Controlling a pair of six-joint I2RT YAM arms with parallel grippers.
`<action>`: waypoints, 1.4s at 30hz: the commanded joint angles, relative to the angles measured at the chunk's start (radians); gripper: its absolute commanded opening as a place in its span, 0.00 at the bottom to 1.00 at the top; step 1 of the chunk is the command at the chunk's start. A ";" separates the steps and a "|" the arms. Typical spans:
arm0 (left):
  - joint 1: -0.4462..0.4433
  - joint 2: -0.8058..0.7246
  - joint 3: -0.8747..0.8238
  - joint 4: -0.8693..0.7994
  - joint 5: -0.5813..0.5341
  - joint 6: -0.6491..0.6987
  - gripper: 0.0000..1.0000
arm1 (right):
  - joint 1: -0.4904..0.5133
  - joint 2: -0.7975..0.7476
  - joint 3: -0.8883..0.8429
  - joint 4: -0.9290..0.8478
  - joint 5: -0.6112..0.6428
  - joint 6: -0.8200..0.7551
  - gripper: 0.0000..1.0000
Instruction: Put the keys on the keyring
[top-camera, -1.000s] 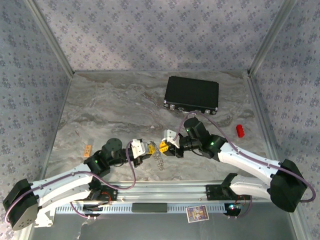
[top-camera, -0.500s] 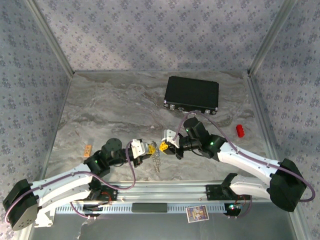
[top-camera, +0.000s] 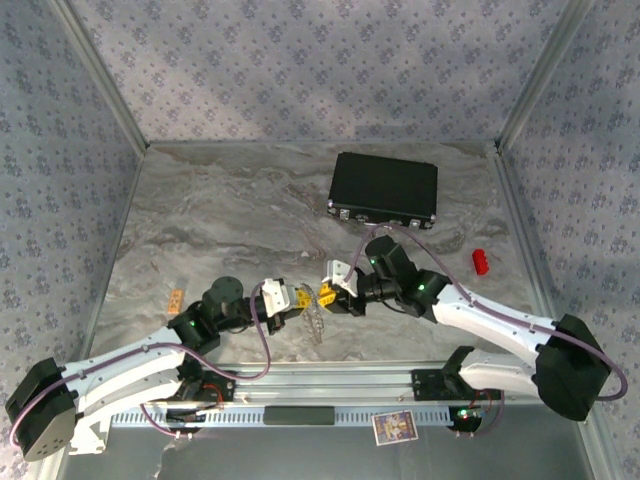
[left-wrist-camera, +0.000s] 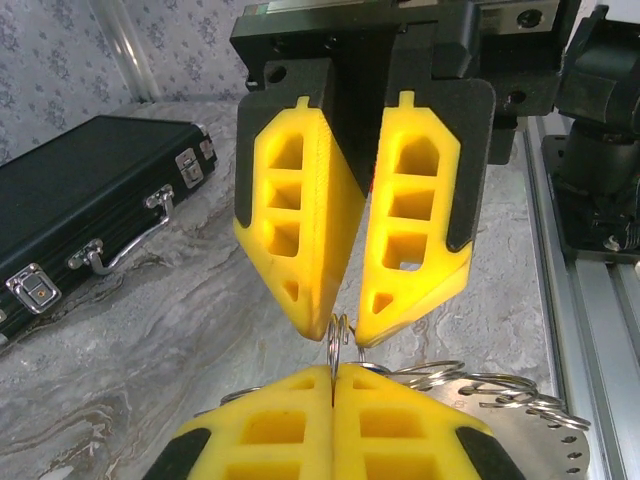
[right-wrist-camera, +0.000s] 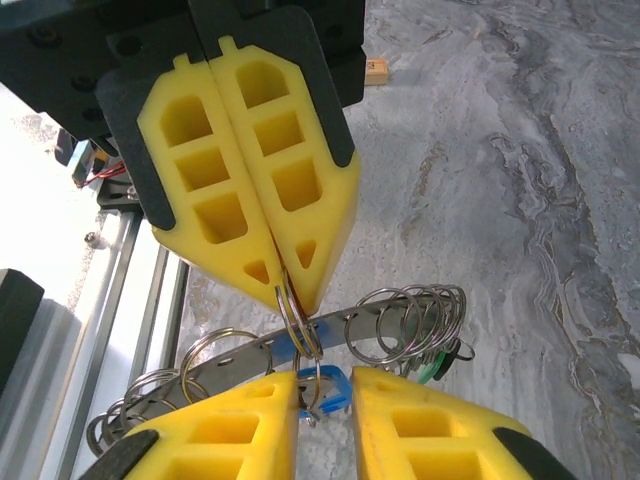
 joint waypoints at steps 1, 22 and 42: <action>-0.002 -0.009 0.005 0.080 0.033 -0.001 0.00 | 0.003 -0.025 -0.009 0.028 -0.024 0.008 0.24; -0.002 0.017 0.046 -0.041 -0.029 0.013 0.23 | 0.021 0.013 0.066 -0.065 -0.008 -0.048 0.00; -0.001 0.072 0.092 -0.056 0.026 0.035 0.00 | 0.024 -0.006 0.102 -0.156 0.038 -0.087 0.28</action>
